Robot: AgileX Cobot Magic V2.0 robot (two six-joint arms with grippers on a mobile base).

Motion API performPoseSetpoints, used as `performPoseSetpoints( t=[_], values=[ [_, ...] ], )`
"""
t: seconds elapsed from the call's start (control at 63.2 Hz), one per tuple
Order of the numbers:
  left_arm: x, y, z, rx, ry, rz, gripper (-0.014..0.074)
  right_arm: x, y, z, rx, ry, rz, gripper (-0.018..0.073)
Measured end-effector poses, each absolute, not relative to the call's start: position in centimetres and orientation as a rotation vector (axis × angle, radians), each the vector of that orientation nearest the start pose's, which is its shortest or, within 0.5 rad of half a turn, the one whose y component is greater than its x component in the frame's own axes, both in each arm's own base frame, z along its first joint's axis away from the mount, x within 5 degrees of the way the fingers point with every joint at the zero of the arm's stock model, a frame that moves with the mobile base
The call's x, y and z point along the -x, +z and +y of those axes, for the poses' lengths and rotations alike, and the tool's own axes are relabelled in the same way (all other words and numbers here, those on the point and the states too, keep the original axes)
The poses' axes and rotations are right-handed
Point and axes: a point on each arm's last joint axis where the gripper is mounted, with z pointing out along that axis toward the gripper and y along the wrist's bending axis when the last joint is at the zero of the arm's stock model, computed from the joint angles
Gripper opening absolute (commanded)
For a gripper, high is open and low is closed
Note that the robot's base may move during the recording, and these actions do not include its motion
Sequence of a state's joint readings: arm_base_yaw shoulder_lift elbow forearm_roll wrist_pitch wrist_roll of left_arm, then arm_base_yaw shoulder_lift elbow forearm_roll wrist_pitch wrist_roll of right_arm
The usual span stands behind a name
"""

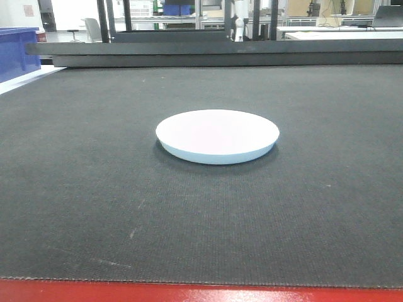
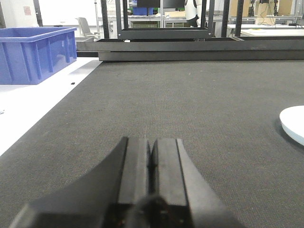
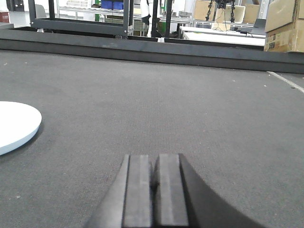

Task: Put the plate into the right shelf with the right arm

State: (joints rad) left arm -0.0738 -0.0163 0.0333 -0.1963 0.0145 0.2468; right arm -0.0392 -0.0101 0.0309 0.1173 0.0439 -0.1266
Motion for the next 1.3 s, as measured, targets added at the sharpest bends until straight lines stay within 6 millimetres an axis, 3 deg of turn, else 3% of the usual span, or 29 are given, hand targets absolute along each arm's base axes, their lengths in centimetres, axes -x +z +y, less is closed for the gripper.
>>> performPoseSetpoints(
  t=[0.443, 0.522, 0.633, 0.728, 0.902, 0.949, 1.139, 1.297],
  values=[
    [-5.6, 20.2, -0.4, -0.096, -0.021, 1.512, -0.0047, -5.7, 20.4, -0.2, -0.021, -0.037, 1.520, 0.0055],
    [-5.6, 20.2, -0.4, -0.096, -0.021, 1.512, -0.0047, -5.3, 22.0, -0.1, -0.014, -0.032, 1.516, 0.0055],
    [-5.6, 20.2, -0.4, -0.096, -0.021, 1.512, -0.0047, -4.6, 26.0, 0.1, 0.001, -0.020, 1.537, 0.0064],
    [-5.6, 20.2, -0.4, -0.096, -0.021, 1.512, -0.0047, -5.0, 28.9, 0.1, 0.010, -0.012, 1.606, 0.0166],
    [-5.6, 20.2, -0.4, -0.096, -0.021, 1.512, -0.0047, -8.1, 31.4, 0.1, 0.013, -0.004, 1.750, 0.0572],
    [-5.6, 20.2, -0.4, -0.096, -0.021, 1.512, -0.0047, -9.3, 31.7, 0.0, 0.012, -0.002, 1.793, 0.0640],
    [-5.6, 20.2, -0.4, -0.096, -0.021, 1.512, -0.0047, -14.6, 33.1, 0.4, 0.043, 0.035, 1.986, 0.0621],
    [-5.6, 20.2, -0.4, -0.096, -0.021, 1.512, -0.0047, -19.4, 34.6, 2.5, 0.147, 0.127, 2.152, 0.0621]
  ],
)
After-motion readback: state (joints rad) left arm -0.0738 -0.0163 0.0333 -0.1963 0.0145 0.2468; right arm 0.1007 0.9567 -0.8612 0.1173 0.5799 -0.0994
